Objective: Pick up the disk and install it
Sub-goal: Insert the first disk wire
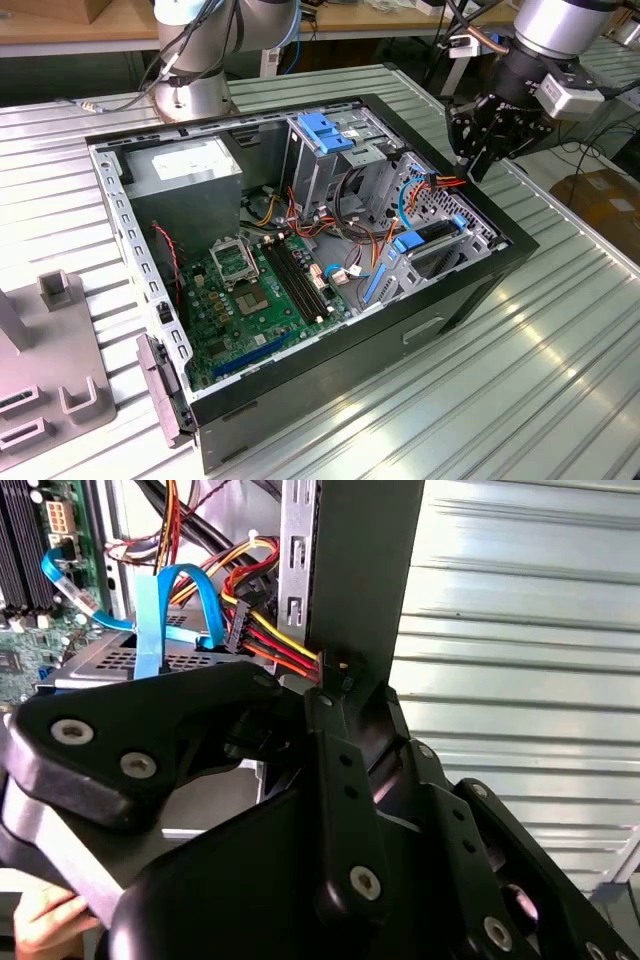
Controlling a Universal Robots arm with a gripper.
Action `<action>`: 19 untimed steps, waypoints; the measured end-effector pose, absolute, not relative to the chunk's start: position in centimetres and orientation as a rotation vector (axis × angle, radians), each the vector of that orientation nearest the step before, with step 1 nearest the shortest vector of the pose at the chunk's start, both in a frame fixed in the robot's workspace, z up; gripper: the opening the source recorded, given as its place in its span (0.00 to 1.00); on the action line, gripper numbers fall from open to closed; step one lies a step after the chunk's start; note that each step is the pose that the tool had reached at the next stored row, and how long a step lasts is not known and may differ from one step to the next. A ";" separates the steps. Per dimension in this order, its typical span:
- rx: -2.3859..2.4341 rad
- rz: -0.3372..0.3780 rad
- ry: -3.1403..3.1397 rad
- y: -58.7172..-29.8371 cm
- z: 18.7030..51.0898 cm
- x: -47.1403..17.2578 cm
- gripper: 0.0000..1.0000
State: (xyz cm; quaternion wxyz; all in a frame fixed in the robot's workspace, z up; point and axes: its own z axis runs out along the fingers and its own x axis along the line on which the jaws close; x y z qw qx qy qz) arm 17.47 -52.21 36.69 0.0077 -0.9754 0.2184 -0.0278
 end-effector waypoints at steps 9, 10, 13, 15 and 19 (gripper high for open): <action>-3.058 -0.138 0.680 -52.2 36.6 17.2 0.33; -3.058 -0.138 0.680 -52.2 36.6 17.1 0.33; -3.060 -0.138 0.680 -52.1 36.5 17.0 0.33; -3.062 -0.139 0.681 -52.1 36.5 16.9 0.33; -3.065 -0.141 0.681 -52.1 36.4 16.7 0.33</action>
